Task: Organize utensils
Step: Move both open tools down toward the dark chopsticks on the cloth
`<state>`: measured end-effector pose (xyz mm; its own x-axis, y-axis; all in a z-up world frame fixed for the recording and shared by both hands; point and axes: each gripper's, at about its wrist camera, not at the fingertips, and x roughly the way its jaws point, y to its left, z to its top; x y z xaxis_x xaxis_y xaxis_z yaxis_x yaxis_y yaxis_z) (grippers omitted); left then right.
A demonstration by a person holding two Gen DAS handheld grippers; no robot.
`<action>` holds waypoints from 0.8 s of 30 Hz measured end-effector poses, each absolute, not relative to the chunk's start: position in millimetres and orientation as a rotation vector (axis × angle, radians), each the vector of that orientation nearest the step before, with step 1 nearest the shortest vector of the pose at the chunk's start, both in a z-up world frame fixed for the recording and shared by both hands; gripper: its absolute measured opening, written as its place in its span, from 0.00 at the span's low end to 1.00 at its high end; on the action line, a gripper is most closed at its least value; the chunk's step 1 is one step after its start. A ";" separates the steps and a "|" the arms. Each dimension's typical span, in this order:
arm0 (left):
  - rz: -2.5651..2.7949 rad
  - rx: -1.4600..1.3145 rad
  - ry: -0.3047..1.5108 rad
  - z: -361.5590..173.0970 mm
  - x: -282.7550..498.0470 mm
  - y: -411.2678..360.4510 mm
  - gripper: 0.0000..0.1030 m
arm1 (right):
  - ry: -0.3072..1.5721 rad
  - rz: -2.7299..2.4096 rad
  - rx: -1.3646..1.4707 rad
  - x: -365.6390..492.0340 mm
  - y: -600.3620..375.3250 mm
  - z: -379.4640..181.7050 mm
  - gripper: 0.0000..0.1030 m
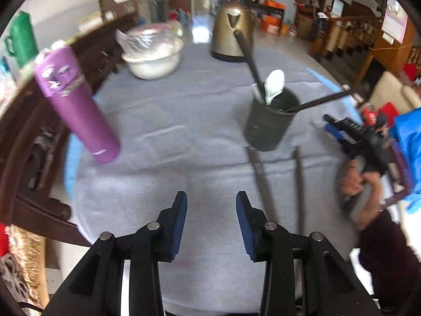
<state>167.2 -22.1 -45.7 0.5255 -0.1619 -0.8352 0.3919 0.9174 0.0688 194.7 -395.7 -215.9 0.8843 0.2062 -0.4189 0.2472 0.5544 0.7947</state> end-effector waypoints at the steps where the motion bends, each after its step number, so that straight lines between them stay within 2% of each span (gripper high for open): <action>1: -0.327 0.274 0.947 -50.6 161.9 -21.0 0.38 | 0.507 -0.026 0.993 194.8 -395.8 -216.0 0.33; 6: -0.330 0.255 0.926 -65.3 145.0 -16.3 0.46 | 0.516 -0.034 0.976 195.5 -395.3 -215.8 0.33; 13: -0.356 0.241 0.914 -73.4 124.7 -9.5 0.48 | 0.553 -0.028 0.939 182.1 -379.8 -206.2 0.33; 15: -0.354 0.226 0.904 -74.6 123.6 -3.3 0.53 | 0.552 0.029 0.944 167.8 -364.8 -195.3 0.33; 24: -0.372 0.153 0.921 -85.2 121.8 7.9 0.53 | 0.789 0.101 0.762 168.9 -298.3 -172.6 0.31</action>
<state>121.8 7.9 -85.2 0.5466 -0.2476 -0.8000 0.3773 0.9256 -0.0286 168.9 -298.3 -172.6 0.7144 0.3532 -0.6041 0.1897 0.7333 0.6530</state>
